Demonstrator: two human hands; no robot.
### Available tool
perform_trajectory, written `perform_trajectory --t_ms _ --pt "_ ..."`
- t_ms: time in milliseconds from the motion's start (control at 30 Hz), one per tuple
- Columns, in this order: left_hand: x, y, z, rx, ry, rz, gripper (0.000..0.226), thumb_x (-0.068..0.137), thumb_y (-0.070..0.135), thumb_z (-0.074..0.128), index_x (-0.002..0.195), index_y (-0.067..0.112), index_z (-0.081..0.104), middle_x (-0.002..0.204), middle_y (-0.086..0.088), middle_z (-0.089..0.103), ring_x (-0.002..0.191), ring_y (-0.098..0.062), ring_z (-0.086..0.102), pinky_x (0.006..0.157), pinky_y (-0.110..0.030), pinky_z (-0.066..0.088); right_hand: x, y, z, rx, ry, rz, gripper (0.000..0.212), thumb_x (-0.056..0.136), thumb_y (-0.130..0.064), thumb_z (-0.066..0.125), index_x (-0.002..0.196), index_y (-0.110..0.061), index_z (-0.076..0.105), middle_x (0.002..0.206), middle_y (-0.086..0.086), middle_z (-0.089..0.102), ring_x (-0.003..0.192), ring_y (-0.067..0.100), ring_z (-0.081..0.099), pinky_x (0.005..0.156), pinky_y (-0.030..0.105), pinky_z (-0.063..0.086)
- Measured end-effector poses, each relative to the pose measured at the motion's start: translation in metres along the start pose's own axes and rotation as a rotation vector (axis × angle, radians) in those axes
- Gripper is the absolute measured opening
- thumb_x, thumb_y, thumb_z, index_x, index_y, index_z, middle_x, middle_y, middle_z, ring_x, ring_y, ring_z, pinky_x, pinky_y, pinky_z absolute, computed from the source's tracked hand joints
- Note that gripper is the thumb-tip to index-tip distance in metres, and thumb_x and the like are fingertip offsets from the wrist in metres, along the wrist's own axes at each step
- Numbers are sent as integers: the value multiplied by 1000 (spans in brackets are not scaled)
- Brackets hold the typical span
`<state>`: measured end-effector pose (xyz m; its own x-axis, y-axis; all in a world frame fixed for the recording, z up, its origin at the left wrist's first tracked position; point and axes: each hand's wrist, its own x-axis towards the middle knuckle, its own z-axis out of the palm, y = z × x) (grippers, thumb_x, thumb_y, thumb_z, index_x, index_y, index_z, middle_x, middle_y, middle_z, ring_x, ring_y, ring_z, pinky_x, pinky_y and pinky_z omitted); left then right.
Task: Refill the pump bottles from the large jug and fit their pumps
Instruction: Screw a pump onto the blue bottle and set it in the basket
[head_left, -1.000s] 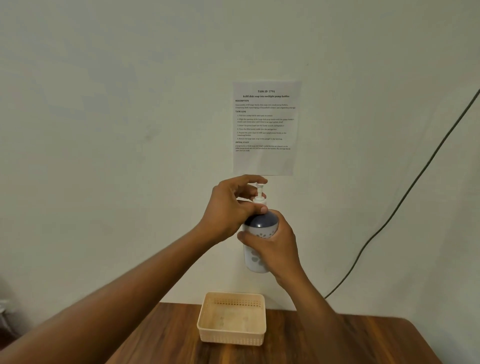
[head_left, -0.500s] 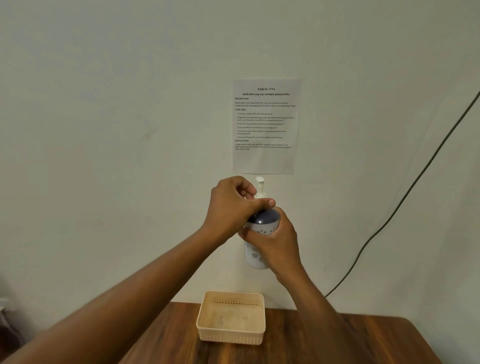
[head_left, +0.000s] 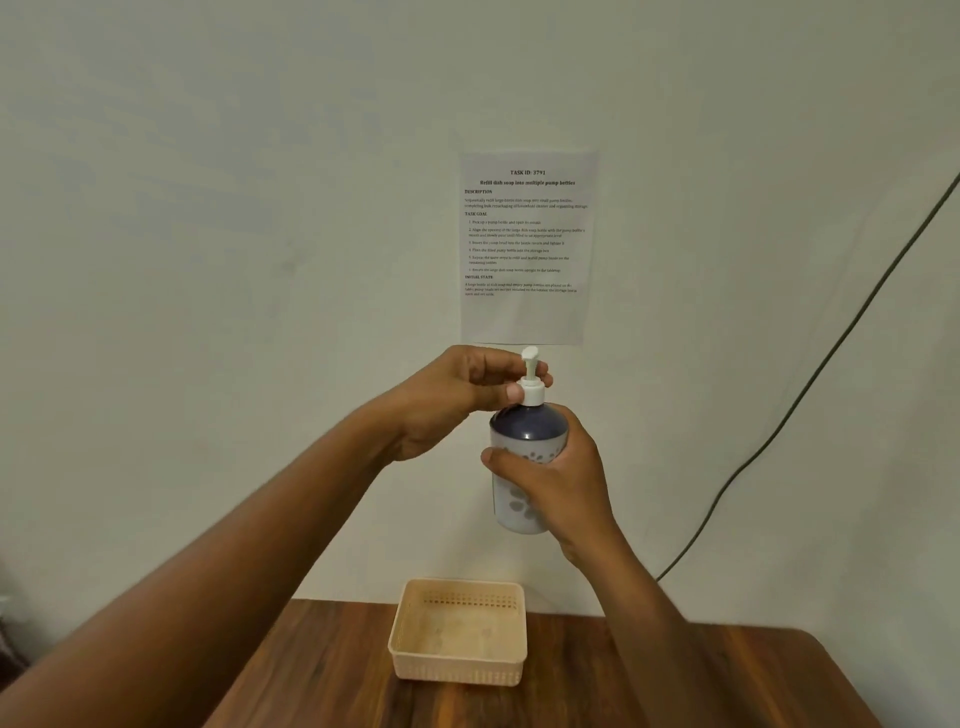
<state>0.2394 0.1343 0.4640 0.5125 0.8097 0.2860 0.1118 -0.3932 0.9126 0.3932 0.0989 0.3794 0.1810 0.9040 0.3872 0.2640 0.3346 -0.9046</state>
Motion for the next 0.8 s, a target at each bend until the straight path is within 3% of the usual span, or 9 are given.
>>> perform_trajectory --t_ms 133,200,300,367,467,600,667,733,800 --pt "1 -9 21 43 347 43 29 74 27 93 94 18 73 87 1 74 83 -13 71 73 -20 58 3 0 2 -46 19 -25 69 72 -39 87 129 -30 49 119 -7 62 103 15 62 90 32 55" --pt "1 -11 26 3 377 67 32 68 20 96 87 15 72 79 -3 71 73 -12 68 66 -17 56 3 -2 2 -48 26 -40 65 70 -39 88 123 -33 50 110 -12 63 96 11 62 82 25 54" --pt "1 -9 20 15 323 63 23 77 15 90 96 11 78 94 -4 79 88 -16 75 77 -21 59 1 0 -2 -16 11 -36 68 69 -37 89 126 -30 53 112 -10 65 98 13 64 84 33 59" --pt "2 -7 12 51 195 65 15 89 14 80 103 16 81 108 3 80 105 -13 73 88 -23 59 1 1 -3 -4 -1 -28 72 71 -35 89 131 -28 51 118 -5 64 102 17 64 89 41 59" --pt "4 -7 6 7 8 38 23 101 8 62 116 13 78 118 5 78 112 -8 71 85 -14 56 1 1 -3 12 -5 -23 74 73 -33 88 134 -27 49 121 -3 63 104 19 63 92 43 57" --pt "3 -10 3 -100 -100 2 31 105 5 53 133 7 67 127 -3 75 120 -13 70 91 -16 54 1 4 -4 29 0 -24 75 71 -33 90 134 -29 49 120 -4 63 102 18 64 90 40 58" --pt "2 -13 8 -109 -23 8 30 100 13 64 130 12 68 122 2 77 115 -11 72 88 -17 55 3 6 -3 12 15 -34 68 70 -36 89 126 -33 50 115 -9 63 96 13 64 83 31 58" --pt "2 -12 17 -25 194 36 26 88 26 81 111 17 74 103 5 80 96 -7 75 80 -19 56 5 7 -1 -20 33 -38 66 71 -40 88 123 -38 47 113 -14 59 93 9 61 79 21 52" --pt "3 -13 26 92 382 76 32 75 32 91 94 14 73 87 1 76 77 -6 71 70 -17 56 6 9 2 -60 40 -37 68 73 -43 86 129 -35 47 117 -13 58 97 8 58 84 21 47"
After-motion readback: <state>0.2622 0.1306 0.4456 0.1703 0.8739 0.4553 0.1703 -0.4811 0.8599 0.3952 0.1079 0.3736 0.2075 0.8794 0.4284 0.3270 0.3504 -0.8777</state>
